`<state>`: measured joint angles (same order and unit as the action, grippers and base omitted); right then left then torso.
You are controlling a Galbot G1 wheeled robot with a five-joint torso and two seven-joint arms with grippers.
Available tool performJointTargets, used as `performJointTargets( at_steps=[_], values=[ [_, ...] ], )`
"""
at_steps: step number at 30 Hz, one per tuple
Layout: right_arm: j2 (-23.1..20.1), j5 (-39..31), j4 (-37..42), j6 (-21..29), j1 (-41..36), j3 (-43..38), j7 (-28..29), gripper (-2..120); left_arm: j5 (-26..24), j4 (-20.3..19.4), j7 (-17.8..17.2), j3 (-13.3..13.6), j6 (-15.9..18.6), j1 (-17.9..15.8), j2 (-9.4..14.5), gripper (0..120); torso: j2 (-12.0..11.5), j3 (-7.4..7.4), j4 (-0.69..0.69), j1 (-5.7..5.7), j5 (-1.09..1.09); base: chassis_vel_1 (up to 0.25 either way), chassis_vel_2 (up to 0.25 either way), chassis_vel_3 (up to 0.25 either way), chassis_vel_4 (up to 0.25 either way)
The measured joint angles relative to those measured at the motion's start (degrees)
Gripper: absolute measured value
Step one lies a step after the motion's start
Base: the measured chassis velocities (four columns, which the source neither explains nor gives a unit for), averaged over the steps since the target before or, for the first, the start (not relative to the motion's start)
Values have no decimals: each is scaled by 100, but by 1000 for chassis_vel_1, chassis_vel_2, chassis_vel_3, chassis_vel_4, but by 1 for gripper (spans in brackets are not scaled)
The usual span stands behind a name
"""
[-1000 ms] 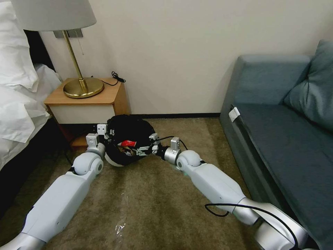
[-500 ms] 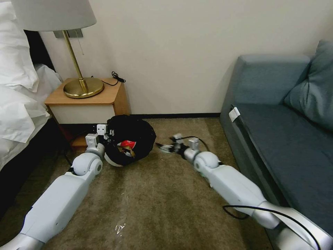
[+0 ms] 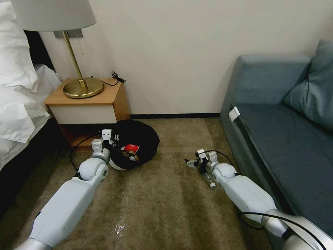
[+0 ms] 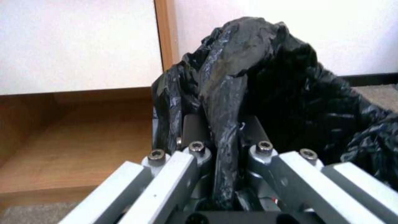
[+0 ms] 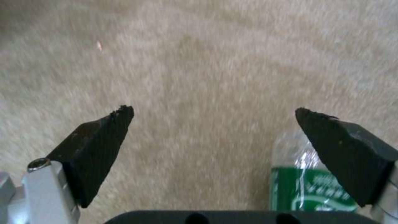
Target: Pick up the trash bin, then pick up the garbage on the floor and place it into the trash bin.
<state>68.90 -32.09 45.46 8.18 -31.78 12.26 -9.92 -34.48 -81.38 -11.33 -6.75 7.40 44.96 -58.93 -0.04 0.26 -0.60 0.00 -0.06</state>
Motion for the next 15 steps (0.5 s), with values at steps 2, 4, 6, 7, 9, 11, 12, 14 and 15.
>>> performJointTargets(
  at_steps=[2, 4, 6, 7, 9, 11, 12, 14, 15],
  values=[
    [94, 92, -266, -83, -25, -79, -52, 100, 6, 5, -1, -5, -3, 7, 2, 5, 0, 0, 2, 0, 0, 0, 0, 0, 0],
    [114, 118, -345, -97, -35, -121, -69, 100, 10, 9, 0, -13, -4, 18, 12, 5, 0, 0, 1, 0, 0, 0, 0, 0, 0],
    [129, 147, -408, -109, -45, -157, -86, 100, 16, 10, -2, -25, -6, 37, 21, 5, 0, 0, 0, 0, 1, 0, 0, 0, 0],
    [137, 168, -450, -117, -45, -191, -93, 100, 20, 10, -2, -29, -6, 51, 31, 5, 0, 0, 1, 0, 0, 0, 0, 0, 0],
    [143, 199, -515, -118, -41, -268, -95, 100, 25, 8, -2, -30, -6, 64, 45, 5, 0, 0, 1, 0, 0, 0, 0, 0, 0],
    [132, 204, -524, -114, -40, -284, -95, 100, 25, 4, -2, -30, -6, 64, 49, 5, 0, 0, 2, 0, 1, 0, 0, 0, 0],
    [89, 260, -582, -111, -44, -350, -95, 100, 26, -27, -11, -29, -6, 67, 55, 5, 0, -1, 0, 0, 0, 0, 0, 0, 0],
    [91, 314, -656, -112, -55, -435, -93, 100, 26, -49, -17, -27, -7, 81, 56, 5, 1, -1, -1, 0, 0, 0, 0, 0, 0],
    [89, 370, -712, -119, -67, -510, -88, 100, 28, -69, -22, -27, -7, 100, 61, 5, 0, -1, -1, 0, 0, 0, 0, 0, 0]
  ],
)
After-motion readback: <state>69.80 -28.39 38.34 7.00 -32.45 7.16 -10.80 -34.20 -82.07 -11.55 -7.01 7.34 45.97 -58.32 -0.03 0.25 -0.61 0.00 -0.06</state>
